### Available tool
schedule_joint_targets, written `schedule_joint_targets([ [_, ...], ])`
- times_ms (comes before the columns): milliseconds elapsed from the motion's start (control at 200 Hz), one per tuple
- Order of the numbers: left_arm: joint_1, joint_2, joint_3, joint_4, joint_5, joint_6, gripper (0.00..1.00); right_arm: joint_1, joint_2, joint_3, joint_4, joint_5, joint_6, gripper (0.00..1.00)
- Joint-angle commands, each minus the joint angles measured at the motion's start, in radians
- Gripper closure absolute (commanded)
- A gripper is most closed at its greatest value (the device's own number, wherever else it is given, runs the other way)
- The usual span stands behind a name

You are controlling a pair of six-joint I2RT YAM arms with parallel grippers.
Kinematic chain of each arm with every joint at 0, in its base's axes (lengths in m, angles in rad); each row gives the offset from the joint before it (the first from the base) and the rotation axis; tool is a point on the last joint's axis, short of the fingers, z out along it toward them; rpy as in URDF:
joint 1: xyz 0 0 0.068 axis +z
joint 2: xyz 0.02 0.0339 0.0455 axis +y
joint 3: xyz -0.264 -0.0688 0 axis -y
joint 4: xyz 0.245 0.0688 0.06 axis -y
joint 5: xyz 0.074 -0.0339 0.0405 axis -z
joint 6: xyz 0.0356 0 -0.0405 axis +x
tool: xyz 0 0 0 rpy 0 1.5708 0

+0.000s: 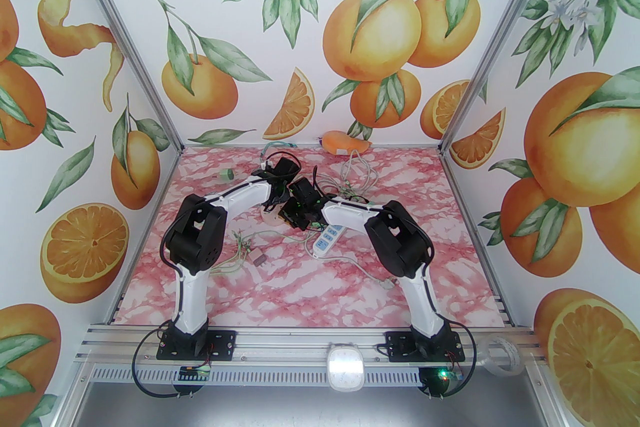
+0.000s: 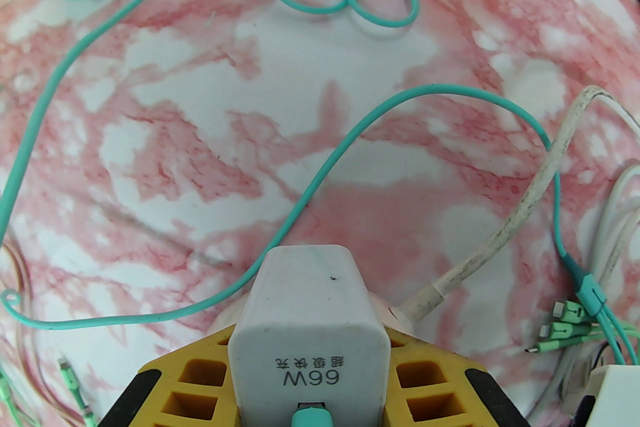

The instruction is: Pull the plug off the socket

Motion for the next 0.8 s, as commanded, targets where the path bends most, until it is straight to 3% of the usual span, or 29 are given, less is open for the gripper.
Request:
schedule_joint_targets([
  [0, -0.064, -0.049, -0.022, 0.057, 0.006, 0.026, 0.80, 0.024, 0.137, -0.071, -0.143, -0.009, 0.019, 0.80],
  [235, -0.023, 0.031, 0.110, -0.093, 0.070, -0.003, 0.82, 0.023, 0.141, -0.061, -0.162, 0.001, 0.009, 0.80],
  [545, 0.091, 0.175, 0.339, -0.273, 0.267, 0.005, 0.82, 0.022, 0.151, -0.057, -0.185, 0.011, 0.004, 0.82],
  [655, 0.107, 0.186, 0.345, -0.269, 0.312, -0.006, 0.82, 0.022, 0.151, -0.054, -0.189, 0.014, 0.002, 0.82],
  [796, 0.084, 0.139, 0.281, -0.209, 0.281, -0.005, 0.84, 0.021, 0.151, -0.054, -0.194, 0.014, 0.003, 0.83],
])
